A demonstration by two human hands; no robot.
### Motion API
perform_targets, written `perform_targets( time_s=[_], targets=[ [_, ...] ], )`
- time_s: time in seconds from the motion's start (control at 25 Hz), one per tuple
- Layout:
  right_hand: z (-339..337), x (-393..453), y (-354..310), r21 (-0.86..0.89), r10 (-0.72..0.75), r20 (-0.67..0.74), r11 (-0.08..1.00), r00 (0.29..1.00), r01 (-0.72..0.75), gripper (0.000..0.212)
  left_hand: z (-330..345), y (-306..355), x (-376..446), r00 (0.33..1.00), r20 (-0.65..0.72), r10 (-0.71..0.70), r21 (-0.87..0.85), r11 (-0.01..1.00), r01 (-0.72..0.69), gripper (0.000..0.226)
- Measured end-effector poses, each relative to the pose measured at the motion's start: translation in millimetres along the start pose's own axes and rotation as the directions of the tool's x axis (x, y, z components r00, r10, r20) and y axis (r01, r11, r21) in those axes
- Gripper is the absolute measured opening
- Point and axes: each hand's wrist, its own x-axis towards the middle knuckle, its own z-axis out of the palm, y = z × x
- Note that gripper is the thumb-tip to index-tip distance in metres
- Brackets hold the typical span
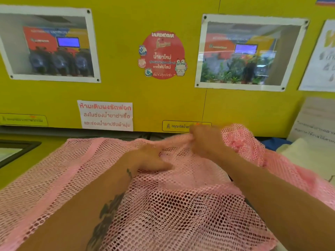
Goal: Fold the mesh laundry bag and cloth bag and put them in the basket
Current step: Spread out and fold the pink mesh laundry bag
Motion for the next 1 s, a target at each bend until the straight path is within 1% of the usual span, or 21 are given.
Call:
perform_targets(
  time_s=[0.04,0.08,0.12,0.16,0.2,0.24,0.28,0.32,0.36,0.4,0.44,0.52,0.56,0.6,0.64,0.68,0.72,0.76,0.84,0.92,1.0],
  targets=[
    [3.3,1.9,1.6,-0.087,0.035,-0.032,0.995,0.999,-0.038,0.033,4.2,-4.7,2.5,0.99,-0.138,0.036,-0.03,0.999,-0.04,0.086],
    [4.8,1.3,2.8,-0.177,0.081,-0.005,0.981,0.997,-0.08,0.05,7.9,-8.8,4.4,0.965,-0.256,0.047,-0.04,0.997,-0.06,0.079],
    [6.5,-0.1,4.7,-0.239,0.129,0.021,0.964,0.991,-0.12,0.061,10.2,-12.5,6.2,0.938,-0.344,0.049,-0.022,0.998,-0.06,0.075],
    [7.5,-1.8,5.7,-0.252,0.14,0.023,0.959,0.99,-0.13,0.063,10.9,-15.3,8.2,0.922,-0.385,0.046,0.007,0.999,-0.047,0.072],
    [9.0,-3.2,5.8,-0.221,0.11,0.007,0.969,0.994,-0.106,0.059,10.5,-17.3,10.3,0.929,-0.368,0.037,0.026,0.999,-0.029,0.072],
    [11.0,-5.6,4.6,-0.138,0.045,0.026,0.99,0.999,-0.041,0.055,9.2,-17.3,11.3,0.957,-0.29,0.015,0.027,1.0,-0.008,0.076],
    [12.3,-8.2,1.2,-0.011,-0.025,0.114,1.0,0.993,0.026,0.054,7.6,-16.1,11.5,0.985,-0.174,-0.011,0.027,0.999,0.016,0.081],
    [12.4,-12.2,-4.1,0.114,-0.083,0.287,0.992,0.954,0.052,0.059,7.2,-14.5,12.1,0.997,-0.07,-0.034,0.034,0.999,0.036,0.087],
    [17.3,-14.2,-8.8,0.178,-0.119,0.478,0.983,0.87,0.037,0.071,9.0,-14.0,13.2,0.999,-0.021,-0.041,0.046,0.998,0.042,0.09],
    [22.6,-15.5,-12.6,0.165,-0.104,0.605,0.986,0.789,0.003,0.084,11.2,-15.0,14.0,0.999,-0.022,-0.032,0.039,0.999,0.033,0.09],
    [28.1,-16.1,-13.9,0.122,-0.049,0.651,0.992,0.757,-0.041,0.096,11.3,-16.1,13.0,0.999,-0.053,-0.01,0.004,1.0,0.011,0.085],
    [26.3,-15.7,-13.8,0.062,0.055,0.581,0.992,0.812,-0.111,0.107,5.2,-17.3,5.1,0.987,-0.16,0.024,-0.102,0.994,-0.04,0.072],
    [20.0,-16.4,-14.4,0.008,0.078,0.491,0.996,0.867,-0.094,0.102,-0.7,-17.2,-2.0,0.975,-0.222,0.03,-0.105,0.993,-0.054,0.066],
    [15.4,-17.1,-17.0,-0.054,0.052,0.369,0.998,0.928,-0.035,0.091,-7.6,-17.1,-10.7,0.957,-0.287,0.037,-0.064,0.996,-0.058,0.061],
    [10.8,-20.3,-21.7,-0.061,-0.037,0.25,0.997,0.968,0.054,0.079,-14.2,-18.7,-19.6,0.937,-0.348,0.031,-0.016,0.999,-0.039,0.056],
    [7.8,-22.6,-27.4,0.02,-0.144,0.205,0.99,0.968,0.143,0.069,-19.9,-21.7,-29.2,0.92,-0.393,0.002,0.02,1.0,0.006,0.054],
    [7.2,-25.0,-32.3,0.152,-0.241,0.246,0.966,0.939,0.208,0.063,-22.2,-27.4,-39.0,0.913,-0.403,-0.062,0.047,0.995,0.088,0.055],
    [8.7,-28.1,-37.0,0.262,-0.308,0.351,0.939,0.884,0.223,0.064,-22.4,-34.0,-50.4,0.911,-0.382,-0.156,0.07,0.978,0.197,0.061],
    [16.8,-31.1,-39.2,0.255,-0.286,0.571,0.953,0.77,0.165,0.082,-13.0,-56.9,-67.8,0.893,-0.253,-0.371,0.098,0.909,0.405,0.081],
    [19.3,-32.3,-36.9,0.181,-0.175,0.585,0.98,0.792,0.083,0.096,2.1,-81.1,-79.4,0.864,-0.129,-0.486,0.101,0.861,0.499,0.1],
    [19.0,-41.8,-39.5,0.182,-0.181,0.497,0.978,0.849,0.102,0.096,10.5,-101.2,-82.5,0.857,-0.116,-0.502,0.084,0.855,0.512,0.1]
  ],
)
